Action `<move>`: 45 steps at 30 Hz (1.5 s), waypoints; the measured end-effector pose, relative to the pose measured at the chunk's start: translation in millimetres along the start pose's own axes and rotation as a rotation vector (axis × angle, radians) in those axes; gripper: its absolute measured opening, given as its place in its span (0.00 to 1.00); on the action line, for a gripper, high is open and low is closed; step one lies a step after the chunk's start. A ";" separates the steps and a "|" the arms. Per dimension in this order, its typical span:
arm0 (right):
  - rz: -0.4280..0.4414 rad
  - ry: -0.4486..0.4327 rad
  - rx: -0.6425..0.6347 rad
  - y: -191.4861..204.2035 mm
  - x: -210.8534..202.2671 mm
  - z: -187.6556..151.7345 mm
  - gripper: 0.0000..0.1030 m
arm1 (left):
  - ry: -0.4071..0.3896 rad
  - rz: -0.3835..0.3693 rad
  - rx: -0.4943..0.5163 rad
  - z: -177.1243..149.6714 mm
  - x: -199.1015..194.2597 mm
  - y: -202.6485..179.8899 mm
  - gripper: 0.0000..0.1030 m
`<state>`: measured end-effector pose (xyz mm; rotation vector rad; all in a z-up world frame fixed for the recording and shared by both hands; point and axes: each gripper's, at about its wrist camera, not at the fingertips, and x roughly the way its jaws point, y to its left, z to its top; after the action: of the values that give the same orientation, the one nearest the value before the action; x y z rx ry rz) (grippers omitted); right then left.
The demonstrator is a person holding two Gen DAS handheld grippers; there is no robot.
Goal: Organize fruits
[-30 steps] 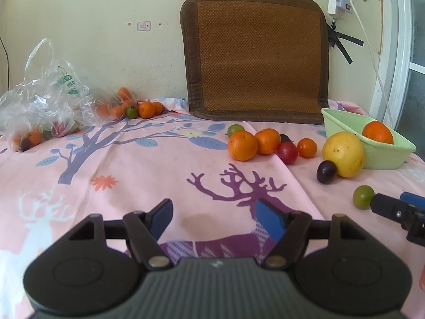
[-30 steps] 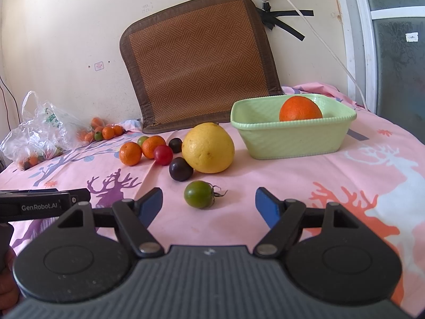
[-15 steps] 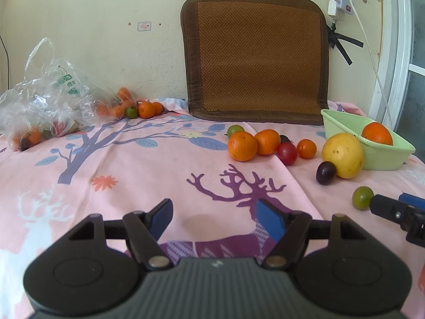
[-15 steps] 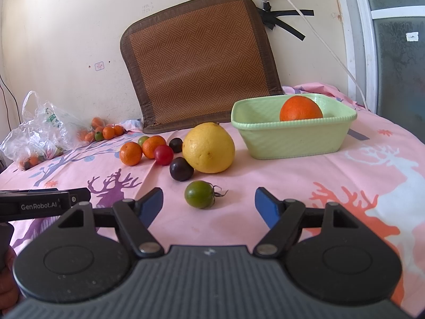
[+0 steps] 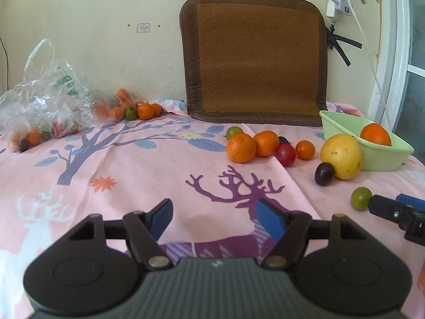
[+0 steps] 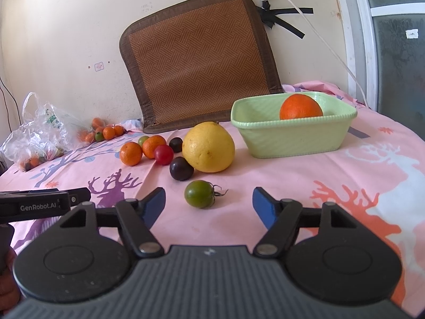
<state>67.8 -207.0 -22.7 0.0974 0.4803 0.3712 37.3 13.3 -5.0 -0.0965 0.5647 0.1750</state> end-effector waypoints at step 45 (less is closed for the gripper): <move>0.185 0.142 0.096 -31.7 80.8 47.1 0.64 | 0.189 -0.539 0.071 88.5 109.0 -93.2 0.57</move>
<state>166.5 -206.7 -21.7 0.2101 0.6318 0.5393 191.9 -50.7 14.5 -0.1934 0.7122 -0.3819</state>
